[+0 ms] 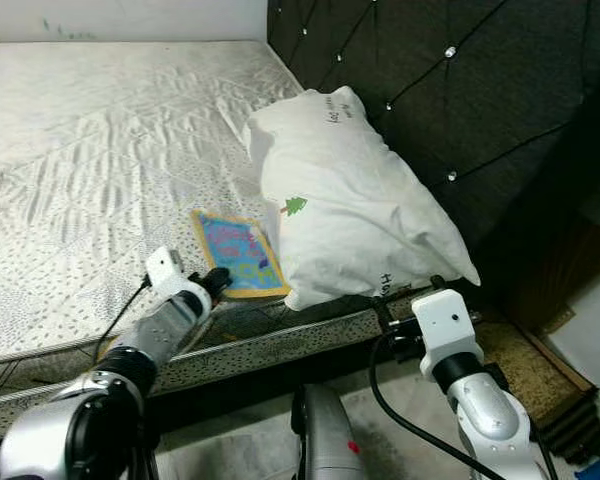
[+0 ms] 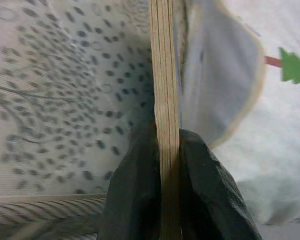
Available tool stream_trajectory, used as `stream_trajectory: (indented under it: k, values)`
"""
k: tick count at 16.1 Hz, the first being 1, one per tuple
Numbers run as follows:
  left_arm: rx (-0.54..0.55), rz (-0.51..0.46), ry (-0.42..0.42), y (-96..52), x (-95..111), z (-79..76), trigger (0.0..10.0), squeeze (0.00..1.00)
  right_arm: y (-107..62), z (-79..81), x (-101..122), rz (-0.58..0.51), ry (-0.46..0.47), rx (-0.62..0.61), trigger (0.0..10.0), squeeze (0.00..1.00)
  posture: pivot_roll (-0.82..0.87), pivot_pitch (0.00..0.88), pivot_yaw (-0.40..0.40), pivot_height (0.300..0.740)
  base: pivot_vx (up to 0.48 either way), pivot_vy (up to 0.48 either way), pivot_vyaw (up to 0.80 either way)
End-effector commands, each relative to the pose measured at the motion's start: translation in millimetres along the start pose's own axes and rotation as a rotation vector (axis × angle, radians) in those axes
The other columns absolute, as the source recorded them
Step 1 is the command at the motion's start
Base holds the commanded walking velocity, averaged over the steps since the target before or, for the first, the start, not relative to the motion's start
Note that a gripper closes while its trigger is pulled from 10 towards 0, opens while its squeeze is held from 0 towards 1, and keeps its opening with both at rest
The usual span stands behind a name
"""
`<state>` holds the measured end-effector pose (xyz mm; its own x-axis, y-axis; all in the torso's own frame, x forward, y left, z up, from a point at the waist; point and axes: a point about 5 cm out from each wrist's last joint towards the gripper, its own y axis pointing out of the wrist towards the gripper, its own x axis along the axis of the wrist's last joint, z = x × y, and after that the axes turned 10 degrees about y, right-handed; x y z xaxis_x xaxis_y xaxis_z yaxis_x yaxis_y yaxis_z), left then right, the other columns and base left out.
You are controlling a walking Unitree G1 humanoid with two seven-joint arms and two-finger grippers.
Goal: Clean up the room
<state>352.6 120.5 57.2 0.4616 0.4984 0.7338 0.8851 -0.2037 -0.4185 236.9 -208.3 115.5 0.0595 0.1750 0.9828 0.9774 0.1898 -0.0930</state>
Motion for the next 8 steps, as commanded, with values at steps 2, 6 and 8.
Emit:
stream_trajectory:
  k: [2,6,8]
  values:
    - [0.058,0.014,0.041,-1.0,8.3,9.9,10.0,0.0,2.9,-1.1,6.0,-0.013,-0.018,0.004,10.0,0.0,-0.26,0.055,-0.098,0.55,0.0,0.0,0.0]
    - [0.069,0.06,0.032,-5.5,8.0,26.8,10.0,0.0,6.6,0.7,6.3,-0.021,-0.001,0.009,10.0,0.0,-0.26,0.05,-0.1,0.55,0.0,0.0,0.0]
    - [0.052,0.089,0.024,-7.4,6.4,31.2,10.0,0.0,8.0,0.1,7.6,-0.025,-0.003,0.007,10.0,0.0,-0.26,0.047,-0.097,0.55,0.0,0.0,0.0]
